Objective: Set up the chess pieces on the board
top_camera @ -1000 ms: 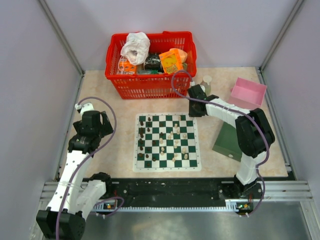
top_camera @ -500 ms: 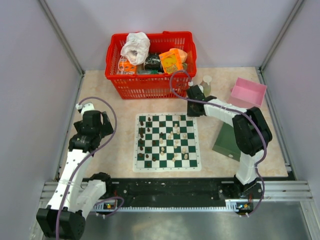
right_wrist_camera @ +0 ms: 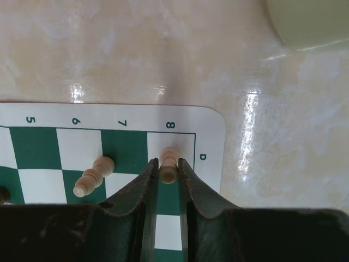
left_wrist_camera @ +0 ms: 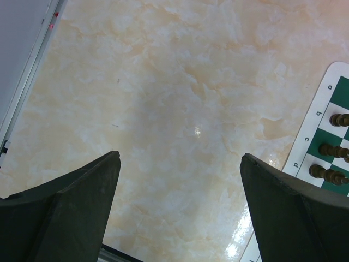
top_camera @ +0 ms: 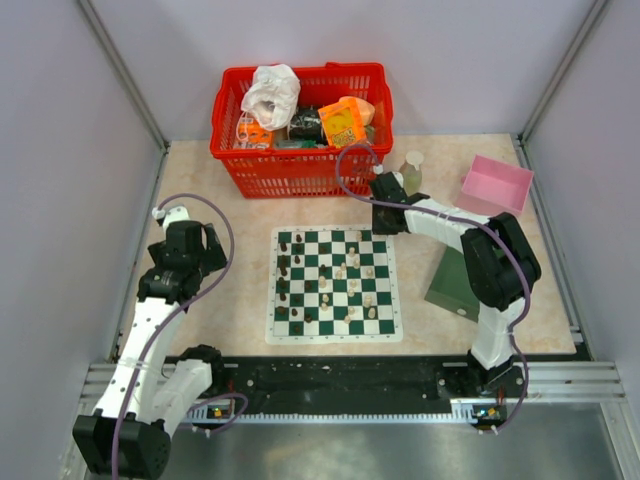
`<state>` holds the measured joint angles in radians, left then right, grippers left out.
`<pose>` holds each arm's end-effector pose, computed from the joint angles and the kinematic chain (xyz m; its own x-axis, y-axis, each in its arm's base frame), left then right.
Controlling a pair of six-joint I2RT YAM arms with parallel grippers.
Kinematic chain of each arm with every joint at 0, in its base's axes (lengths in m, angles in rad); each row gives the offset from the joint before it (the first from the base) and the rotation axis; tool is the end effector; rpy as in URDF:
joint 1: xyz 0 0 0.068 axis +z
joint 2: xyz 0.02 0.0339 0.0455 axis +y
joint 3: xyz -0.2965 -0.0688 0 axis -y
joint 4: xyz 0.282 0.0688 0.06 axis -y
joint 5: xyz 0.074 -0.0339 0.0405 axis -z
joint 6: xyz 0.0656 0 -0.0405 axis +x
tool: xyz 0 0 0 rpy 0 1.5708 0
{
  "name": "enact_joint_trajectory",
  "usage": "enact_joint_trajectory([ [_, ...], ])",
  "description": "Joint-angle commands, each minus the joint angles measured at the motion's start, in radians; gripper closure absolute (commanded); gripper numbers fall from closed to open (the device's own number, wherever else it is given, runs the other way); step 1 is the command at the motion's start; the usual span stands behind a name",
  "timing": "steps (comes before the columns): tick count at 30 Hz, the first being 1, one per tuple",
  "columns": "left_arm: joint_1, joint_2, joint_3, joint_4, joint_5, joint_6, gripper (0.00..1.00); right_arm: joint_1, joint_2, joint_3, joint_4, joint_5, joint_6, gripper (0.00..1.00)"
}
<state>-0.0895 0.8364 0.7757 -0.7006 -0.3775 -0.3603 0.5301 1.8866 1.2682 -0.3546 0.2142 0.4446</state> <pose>0.2055 0.0058 0.2832 -0.5786 -0.2771 -0.7671 -0.4132 0.9105 -0.0173 0.3991 0.2177 0.1666 -0.8119 0.0113 -0.5837 -0.0461 0.9954 0.0834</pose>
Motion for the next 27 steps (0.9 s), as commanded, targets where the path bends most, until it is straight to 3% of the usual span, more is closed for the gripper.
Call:
enact_joint_trajectory([
  [1, -0.001, 0.006, 0.025, 0.019, 0.008, 0.003, 0.04, 0.010, 0.012, 0.040, 0.020, 0.022, -0.023, 0.82],
  [8, -0.001, 0.006, 0.027, 0.015, 0.009, 0.003, 0.04, 0.018, 0.032, 0.091, -0.004, 0.042, -0.043, 0.82],
  [27, -0.001, -0.002, 0.025, 0.015, 0.006, 0.004, 0.04, 0.019, 0.006, 0.026, 0.002, 0.016, -0.015, 0.83],
])
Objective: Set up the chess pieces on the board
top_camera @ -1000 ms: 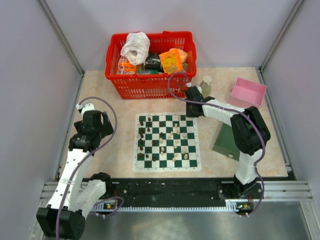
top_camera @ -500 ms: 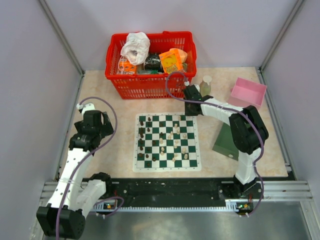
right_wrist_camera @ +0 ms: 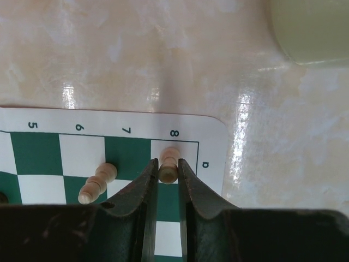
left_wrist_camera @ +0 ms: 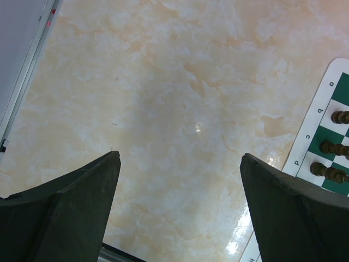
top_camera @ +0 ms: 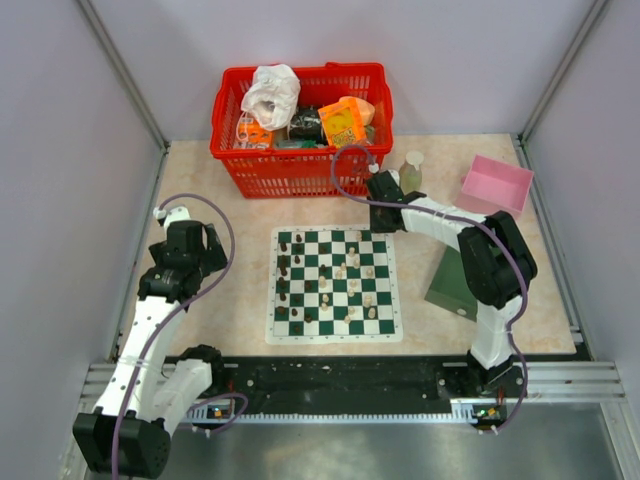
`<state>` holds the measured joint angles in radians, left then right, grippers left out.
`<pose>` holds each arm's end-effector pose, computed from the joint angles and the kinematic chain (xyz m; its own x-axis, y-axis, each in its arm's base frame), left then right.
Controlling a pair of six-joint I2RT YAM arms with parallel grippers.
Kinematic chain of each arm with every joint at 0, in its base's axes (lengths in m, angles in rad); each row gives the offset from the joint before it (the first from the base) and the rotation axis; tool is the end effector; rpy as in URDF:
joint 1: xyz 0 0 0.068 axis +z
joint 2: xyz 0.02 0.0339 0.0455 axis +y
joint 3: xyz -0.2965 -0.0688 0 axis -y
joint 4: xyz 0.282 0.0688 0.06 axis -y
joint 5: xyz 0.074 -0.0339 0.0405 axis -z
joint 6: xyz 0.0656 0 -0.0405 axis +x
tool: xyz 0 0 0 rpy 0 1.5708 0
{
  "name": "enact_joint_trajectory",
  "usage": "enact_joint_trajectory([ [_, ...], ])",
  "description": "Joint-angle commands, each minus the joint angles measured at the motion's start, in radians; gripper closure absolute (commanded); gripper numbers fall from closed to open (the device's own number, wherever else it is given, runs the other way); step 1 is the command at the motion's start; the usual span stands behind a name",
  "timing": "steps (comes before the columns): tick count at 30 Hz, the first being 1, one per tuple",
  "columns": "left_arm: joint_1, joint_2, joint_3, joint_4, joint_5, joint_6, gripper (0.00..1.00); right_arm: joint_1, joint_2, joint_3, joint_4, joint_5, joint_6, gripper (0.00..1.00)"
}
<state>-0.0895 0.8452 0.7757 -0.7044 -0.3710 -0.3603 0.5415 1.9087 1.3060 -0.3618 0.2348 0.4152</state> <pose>0.2067 0.0053 0.2811 -0.5898 -0.2770 -0.7586 -0.4091 0.9123 -0.0150 0.4047 0.2256 0.1696 -0.8007 -0.0238 -0.5985 -0.0707 0.9960 0.0549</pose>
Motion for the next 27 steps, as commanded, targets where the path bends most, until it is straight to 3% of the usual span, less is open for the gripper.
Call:
enact_joint_trajectory([
  [1, -0.001, -0.011, 0.025, 0.020, 0.000, 0.004, 0.04, 0.008, -0.016, -0.014, 0.009, -0.002, 0.017, 0.83],
  [27, -0.001, -0.009, 0.027, 0.019, 0.001, 0.004, 0.04, 0.008, -0.080, -0.054, 0.023, -0.012, 0.022, 0.84],
])
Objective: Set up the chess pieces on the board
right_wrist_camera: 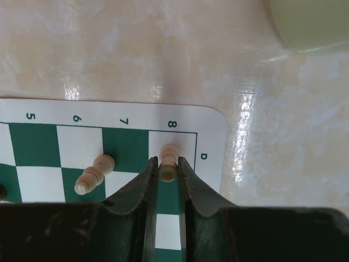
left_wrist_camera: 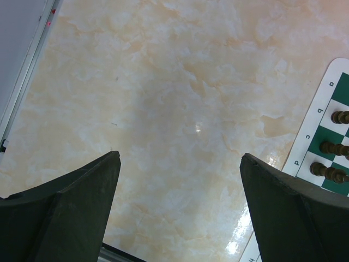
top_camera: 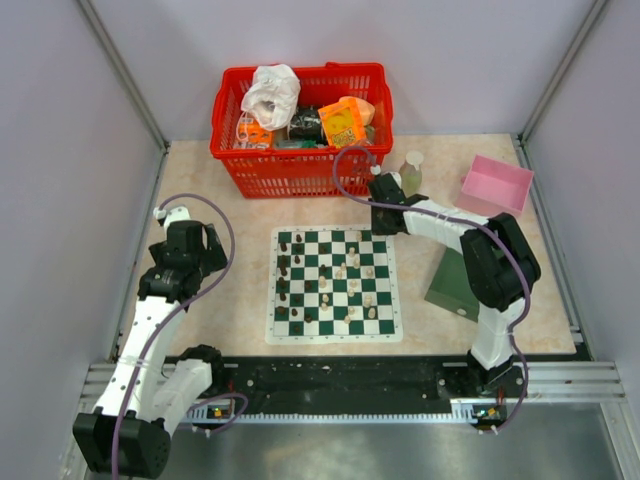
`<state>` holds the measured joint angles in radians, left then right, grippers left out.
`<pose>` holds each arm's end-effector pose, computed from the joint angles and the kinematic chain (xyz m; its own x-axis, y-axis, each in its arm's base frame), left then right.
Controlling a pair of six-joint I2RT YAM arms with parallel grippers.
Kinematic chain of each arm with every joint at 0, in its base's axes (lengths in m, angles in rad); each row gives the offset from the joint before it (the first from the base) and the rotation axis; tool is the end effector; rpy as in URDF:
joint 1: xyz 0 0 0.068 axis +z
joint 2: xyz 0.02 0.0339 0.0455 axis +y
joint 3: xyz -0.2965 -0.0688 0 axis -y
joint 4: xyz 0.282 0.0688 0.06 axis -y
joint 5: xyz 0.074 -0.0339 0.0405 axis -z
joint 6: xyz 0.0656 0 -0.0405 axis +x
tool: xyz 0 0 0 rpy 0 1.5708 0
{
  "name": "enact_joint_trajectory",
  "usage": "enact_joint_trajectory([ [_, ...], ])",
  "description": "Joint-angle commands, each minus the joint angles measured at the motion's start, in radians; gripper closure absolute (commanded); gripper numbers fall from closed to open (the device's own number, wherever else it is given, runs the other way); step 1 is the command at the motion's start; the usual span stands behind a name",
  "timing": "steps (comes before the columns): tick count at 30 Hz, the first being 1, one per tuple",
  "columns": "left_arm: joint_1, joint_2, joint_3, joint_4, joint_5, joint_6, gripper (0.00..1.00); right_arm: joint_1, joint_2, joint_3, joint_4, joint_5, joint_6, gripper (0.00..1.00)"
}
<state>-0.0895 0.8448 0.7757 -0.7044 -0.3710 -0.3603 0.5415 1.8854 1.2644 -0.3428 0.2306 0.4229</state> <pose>0.2066 0.0053 0.2812 -0.5895 -0.2770 -0.7588 -0.4091 0.9123 -0.0152 0.3973 0.2215 0.1669 -0.8019 -0.0161 -0.5972 -0.0668 0.9958 0.0629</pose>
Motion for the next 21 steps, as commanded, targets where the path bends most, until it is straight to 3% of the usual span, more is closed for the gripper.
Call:
enact_joint_trajectory([
  [1, -0.001, -0.009, 0.027, 0.020, 0.001, 0.004, 0.04, 0.008, -0.061, -0.016, 0.007, -0.008, 0.014, 0.83],
  [8, -0.001, -0.007, 0.027, 0.022, 0.001, 0.004, 0.04, 0.008, -0.029, -0.014, 0.008, -0.004, 0.013, 0.82],
  [21, -0.001, -0.003, 0.027, 0.020, 0.006, 0.004, 0.04, 0.008, -0.055, 0.024, -0.008, -0.016, -0.001, 0.57],
])
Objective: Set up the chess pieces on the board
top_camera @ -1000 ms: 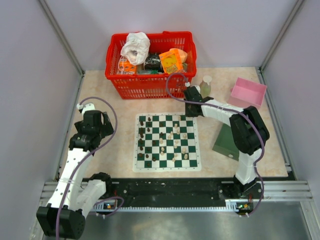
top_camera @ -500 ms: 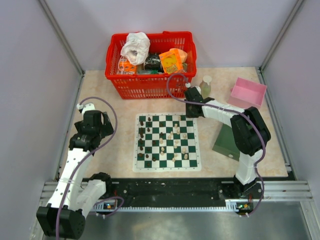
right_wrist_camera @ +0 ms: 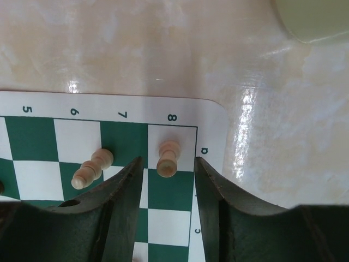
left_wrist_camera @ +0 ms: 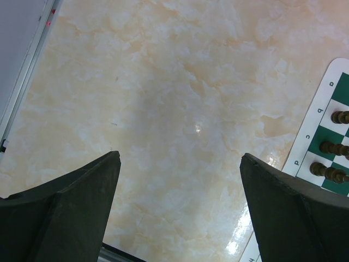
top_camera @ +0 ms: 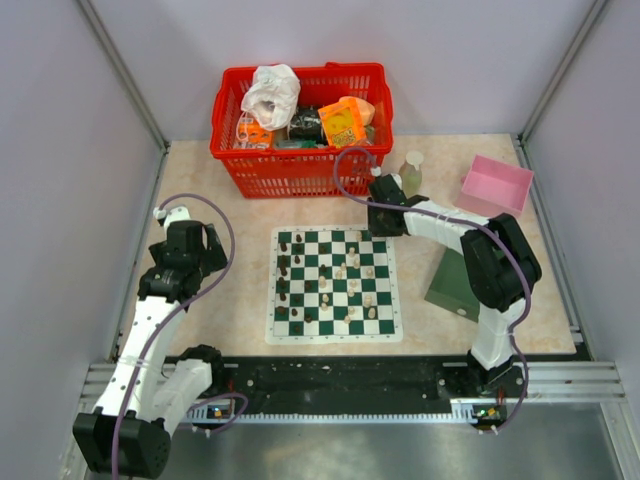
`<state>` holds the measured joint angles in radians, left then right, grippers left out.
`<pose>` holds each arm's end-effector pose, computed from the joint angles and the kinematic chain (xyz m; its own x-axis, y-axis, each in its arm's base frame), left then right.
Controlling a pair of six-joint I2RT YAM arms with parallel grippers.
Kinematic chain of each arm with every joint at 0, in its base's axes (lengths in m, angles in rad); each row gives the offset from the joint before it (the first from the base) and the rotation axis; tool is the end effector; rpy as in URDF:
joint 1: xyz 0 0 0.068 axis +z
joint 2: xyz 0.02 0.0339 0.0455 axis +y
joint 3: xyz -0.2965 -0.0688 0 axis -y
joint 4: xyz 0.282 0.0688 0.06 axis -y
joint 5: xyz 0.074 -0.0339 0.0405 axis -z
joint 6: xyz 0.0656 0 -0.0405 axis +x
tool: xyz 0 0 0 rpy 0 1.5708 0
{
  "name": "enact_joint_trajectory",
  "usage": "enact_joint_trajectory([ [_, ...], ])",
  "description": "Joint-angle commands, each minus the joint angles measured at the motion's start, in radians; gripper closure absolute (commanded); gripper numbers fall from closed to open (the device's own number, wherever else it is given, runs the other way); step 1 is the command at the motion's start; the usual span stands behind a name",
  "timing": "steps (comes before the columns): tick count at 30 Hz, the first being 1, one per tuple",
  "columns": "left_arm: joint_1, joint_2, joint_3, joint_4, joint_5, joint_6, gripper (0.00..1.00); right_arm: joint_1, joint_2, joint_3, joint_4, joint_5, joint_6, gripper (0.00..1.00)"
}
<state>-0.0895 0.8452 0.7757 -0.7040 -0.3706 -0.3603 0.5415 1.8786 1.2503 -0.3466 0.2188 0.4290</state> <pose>0.2067 0.0053 0.2812 -0.5896 -0.2770 -0.7587 -0.4089 0.9125 -0.0155 0.3936 0.2201 0.1646 -0.8108 -0.0139 -0.5851 -0.0676 0.9952 0.0701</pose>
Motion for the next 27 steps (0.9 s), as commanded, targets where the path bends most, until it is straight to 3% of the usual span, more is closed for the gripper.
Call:
enact_joint_trajectory([
  [1, -0.001, -0.003, 0.027, 0.020, 0.004, 0.004, 0.04, 0.008, -0.058, 0.046, -0.012, -0.001, -0.012, 0.55],
  [7, -0.001, -0.011, 0.027, 0.012, -0.005, 0.000, 0.04, 0.008, -0.177, 0.067, -0.063, 0.008, -0.027, 0.49],
  [16, -0.001, -0.047, 0.016, 0.000, 0.009, -0.026, 0.04, 0.028, -0.407, -0.100, -0.109, -0.100, 0.045, 0.45],
  [27, -0.001, -0.066, 0.007, -0.011, 0.025, -0.045, 0.04, 0.195, -0.334, -0.200, -0.132, -0.055, 0.160, 0.49],
])
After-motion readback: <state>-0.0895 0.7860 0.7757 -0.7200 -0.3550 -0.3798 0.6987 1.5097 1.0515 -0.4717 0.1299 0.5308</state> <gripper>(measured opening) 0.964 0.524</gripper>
